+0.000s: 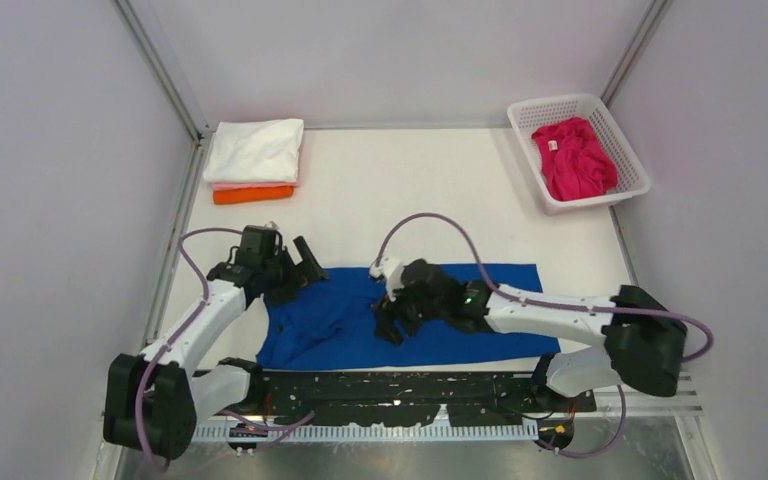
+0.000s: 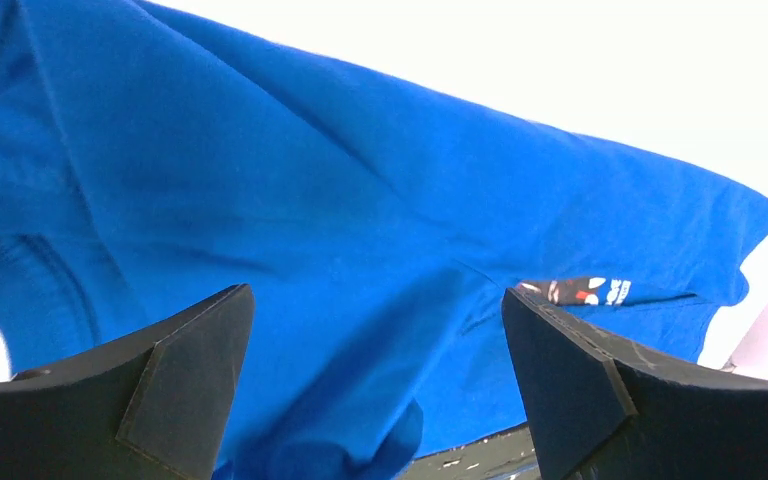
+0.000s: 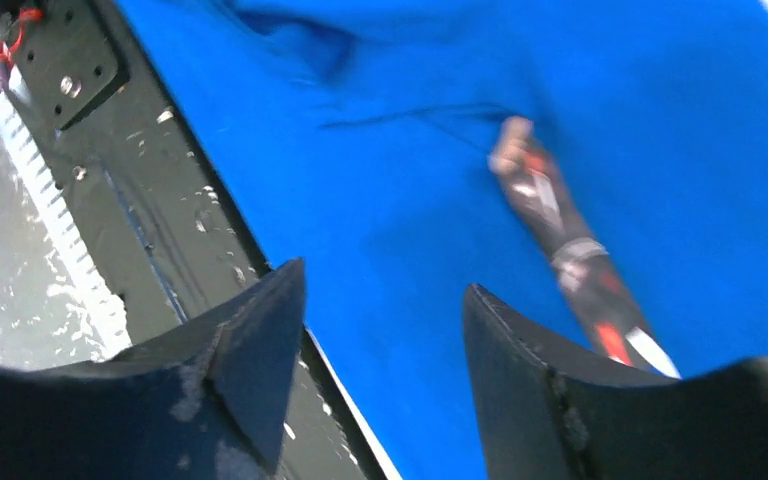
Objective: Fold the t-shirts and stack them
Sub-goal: Fold the other side of the tshirt into a rectangle
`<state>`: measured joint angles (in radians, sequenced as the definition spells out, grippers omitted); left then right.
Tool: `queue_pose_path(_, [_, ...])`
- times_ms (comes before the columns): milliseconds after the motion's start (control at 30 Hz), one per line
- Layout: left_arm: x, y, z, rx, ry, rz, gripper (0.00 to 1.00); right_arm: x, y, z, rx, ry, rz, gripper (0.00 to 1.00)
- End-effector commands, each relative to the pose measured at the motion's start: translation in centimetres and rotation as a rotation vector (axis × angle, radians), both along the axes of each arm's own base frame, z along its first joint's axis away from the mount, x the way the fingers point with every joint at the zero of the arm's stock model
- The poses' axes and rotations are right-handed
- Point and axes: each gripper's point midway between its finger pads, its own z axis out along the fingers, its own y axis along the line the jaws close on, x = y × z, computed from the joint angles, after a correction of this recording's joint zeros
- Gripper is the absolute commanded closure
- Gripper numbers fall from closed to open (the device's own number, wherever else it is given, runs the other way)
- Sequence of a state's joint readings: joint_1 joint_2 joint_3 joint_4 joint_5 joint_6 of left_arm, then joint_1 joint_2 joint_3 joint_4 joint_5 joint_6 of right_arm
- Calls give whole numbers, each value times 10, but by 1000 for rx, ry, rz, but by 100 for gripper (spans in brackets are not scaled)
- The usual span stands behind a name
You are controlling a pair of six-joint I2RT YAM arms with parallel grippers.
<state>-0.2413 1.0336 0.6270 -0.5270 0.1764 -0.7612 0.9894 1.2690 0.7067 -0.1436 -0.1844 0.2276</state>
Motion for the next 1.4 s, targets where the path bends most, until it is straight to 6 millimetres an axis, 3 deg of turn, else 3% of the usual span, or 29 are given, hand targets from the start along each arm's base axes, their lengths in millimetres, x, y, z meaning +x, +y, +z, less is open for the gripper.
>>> queue_pose_path(0, [25, -22, -10, -130, -29, -40, 0, -8, 78, 26, 66, -242, 177, 39])
queue_pose_path(33, [27, -23, -16, -131, -11, -40, 0, -6, 84, 11, 20, -248, 176, 41])
queue_pose_path(133, [27, -21, -33, -118, 54, -40, 0, -10, 111, 9, 11, -284, 210, 44])
queue_pose_path(300, [26, -18, -48, -103, 98, -36, 0, -8, 132, -7, -1, -299, 220, 48])
queue_pose_path(667, [20, -11, -53, -79, 117, -36, 0, 8, 122, -42, -133, -331, 175, 53])
queue_pose_path(833, [20, -8, -52, -59, 116, -38, 0, 6, 119, -55, -171, -307, 185, 54])
queue_pose_path(900, [21, -6, -52, -48, 114, -34, 0, 3, 118, -57, -173, -294, 189, 58])
queue_pose_path(1000, [21, -1, -53, -23, 118, -28, 1, 4, 116, -54, -173, -291, 171, 79])
queue_pose_path(1067, [22, 0, -53, -10, 116, -27, 1, 6, 114, -48, -171, -299, 158, 88])
queue_pose_path(1200, [24, 5, -53, 15, 115, -24, 1, 7, 114, -31, -146, -314, 148, 95])
queue_pose_path(1367, [27, 8, -53, 36, 114, -20, 1, 1, 102, -25, -174, -297, 164, 95])
